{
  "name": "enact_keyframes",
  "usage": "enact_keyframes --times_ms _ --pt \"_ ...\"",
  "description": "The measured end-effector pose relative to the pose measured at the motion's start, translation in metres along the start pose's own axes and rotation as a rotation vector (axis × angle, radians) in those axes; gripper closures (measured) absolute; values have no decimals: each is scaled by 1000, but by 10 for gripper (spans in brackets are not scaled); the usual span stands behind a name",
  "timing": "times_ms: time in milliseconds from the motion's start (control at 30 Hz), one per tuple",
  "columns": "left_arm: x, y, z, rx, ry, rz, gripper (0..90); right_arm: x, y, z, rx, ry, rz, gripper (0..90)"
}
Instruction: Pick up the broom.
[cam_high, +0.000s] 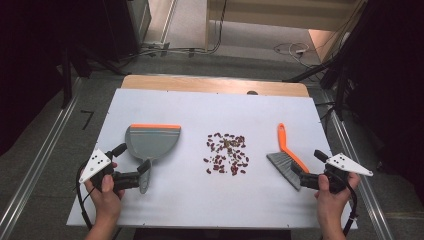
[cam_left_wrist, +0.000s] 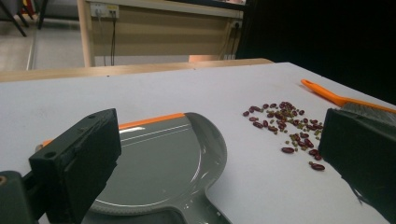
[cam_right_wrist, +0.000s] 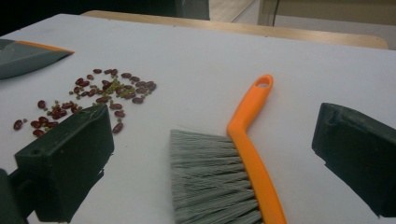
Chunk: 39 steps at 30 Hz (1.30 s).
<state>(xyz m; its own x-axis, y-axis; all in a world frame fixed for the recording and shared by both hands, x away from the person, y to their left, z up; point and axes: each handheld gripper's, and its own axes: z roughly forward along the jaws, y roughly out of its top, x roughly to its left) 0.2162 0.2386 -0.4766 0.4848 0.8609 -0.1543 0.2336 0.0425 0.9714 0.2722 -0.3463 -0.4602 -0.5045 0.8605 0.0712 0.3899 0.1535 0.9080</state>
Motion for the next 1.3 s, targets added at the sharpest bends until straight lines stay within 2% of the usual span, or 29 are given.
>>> enact_keyframes --times_ms 133,367,467,633,800,1000,1100,1300 --pt "0 0 0 2 2 -2 0 4 2 2 8 5 -9 0" --pt "-2 1 0 2 6 3 0 5 10 5 14 -8 5 0" --pt "-5 1 1 15 12 20 0 6 15 4 31 -55 12 0" --pt "-9 2 4 21 4 31 0 7 28 0 11 -53 14 0" --pt "-10 1 5 29 0 32 0 4 40 1 14 -53 26 0" --pt "-12 1 6 36 10 29 0 0 52 2 24 -55 17 0" --pt "-13 2 7 35 10 30 0 1 62 8 46 -67 -20 0" --pt "-13 2 8 35 9 31 0 3 77 19 60 -61 -37 0"
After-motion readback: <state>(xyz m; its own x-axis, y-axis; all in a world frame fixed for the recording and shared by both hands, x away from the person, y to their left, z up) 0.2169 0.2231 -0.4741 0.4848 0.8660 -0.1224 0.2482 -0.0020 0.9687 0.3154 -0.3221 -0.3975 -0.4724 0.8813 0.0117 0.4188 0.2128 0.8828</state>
